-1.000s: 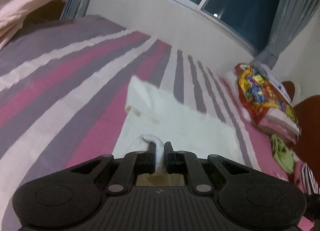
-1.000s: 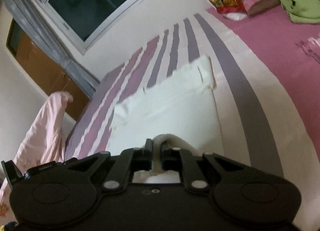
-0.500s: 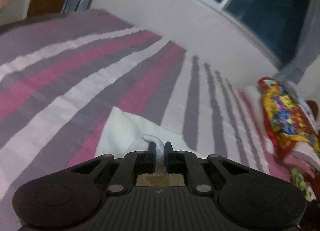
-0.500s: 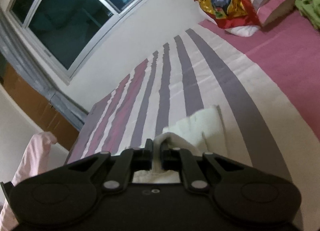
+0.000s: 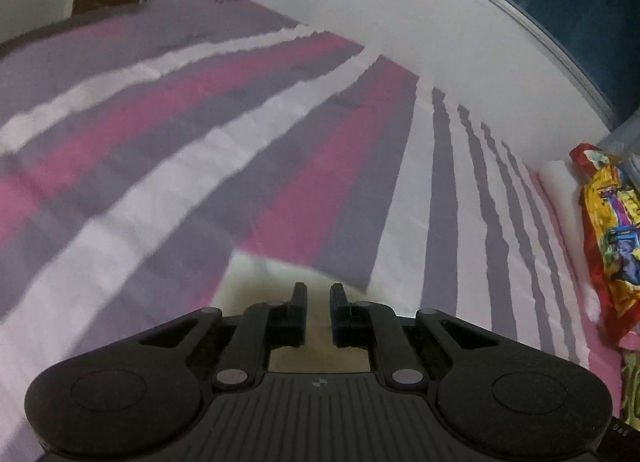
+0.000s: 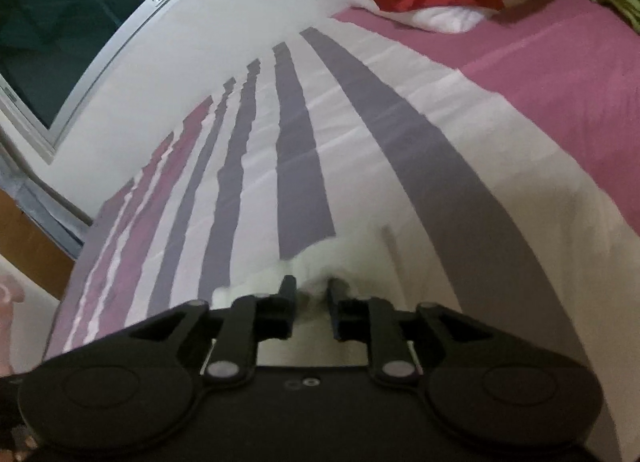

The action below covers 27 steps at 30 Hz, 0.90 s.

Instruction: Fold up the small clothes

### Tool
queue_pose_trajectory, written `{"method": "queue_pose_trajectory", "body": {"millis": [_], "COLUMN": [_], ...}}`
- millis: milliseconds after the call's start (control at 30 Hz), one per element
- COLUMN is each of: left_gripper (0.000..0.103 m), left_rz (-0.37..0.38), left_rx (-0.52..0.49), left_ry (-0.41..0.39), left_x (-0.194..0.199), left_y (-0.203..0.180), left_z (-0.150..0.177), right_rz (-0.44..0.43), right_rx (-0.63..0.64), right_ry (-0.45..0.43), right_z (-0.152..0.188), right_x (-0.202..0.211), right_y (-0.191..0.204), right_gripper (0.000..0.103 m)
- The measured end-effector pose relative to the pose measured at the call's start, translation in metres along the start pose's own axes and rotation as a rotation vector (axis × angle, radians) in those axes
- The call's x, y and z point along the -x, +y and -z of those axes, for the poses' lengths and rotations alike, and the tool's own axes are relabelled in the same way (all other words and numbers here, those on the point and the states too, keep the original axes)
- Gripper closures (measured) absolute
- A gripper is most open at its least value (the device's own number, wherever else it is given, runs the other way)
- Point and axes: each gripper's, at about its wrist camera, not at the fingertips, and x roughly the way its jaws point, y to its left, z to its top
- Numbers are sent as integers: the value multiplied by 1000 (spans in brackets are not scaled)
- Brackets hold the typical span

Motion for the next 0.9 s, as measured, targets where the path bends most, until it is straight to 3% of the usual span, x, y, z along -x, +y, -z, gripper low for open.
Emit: {"method": "queue_pose_trajectory", "body": {"millis": [33,67,133,167,300,467,533,700,900], "left_gripper": [78,53,28,23,23,22,22,23,22], "left_rz": [-14,-23,-47,-39,12,97,79,-82,-65], "left_rx": [-6,-12,-26,-48,-165,-261,-280,-255,-297], "left_ry": [10,18,-34,-67,-56,-1,27,16,27], "left_x": [-1,0,12,21,34,23,7,-27,-5], "left_y": [2,4,8,9,-1,-28,-35,-21,-30], "left_z": [-4,-7,-9,-7,10,42,47,39,51], "right_rz": [11,18,27,44,67,21,38,161,140], "right_rx": [12,16,20,34,187,348,382,445,452], "right_ry": [5,7,-1,-29,-96,25,48,49,42], "right_z": [-4,-7,-12,-13,-5,25,33,27,27], "right_x": [-2,-3,1,9,34,16,5,-16,-5], "right_y": [2,3,4,6,27,54,58,51,54], "right_gripper": [81,78,73,73,68,65,65,71,65]}}
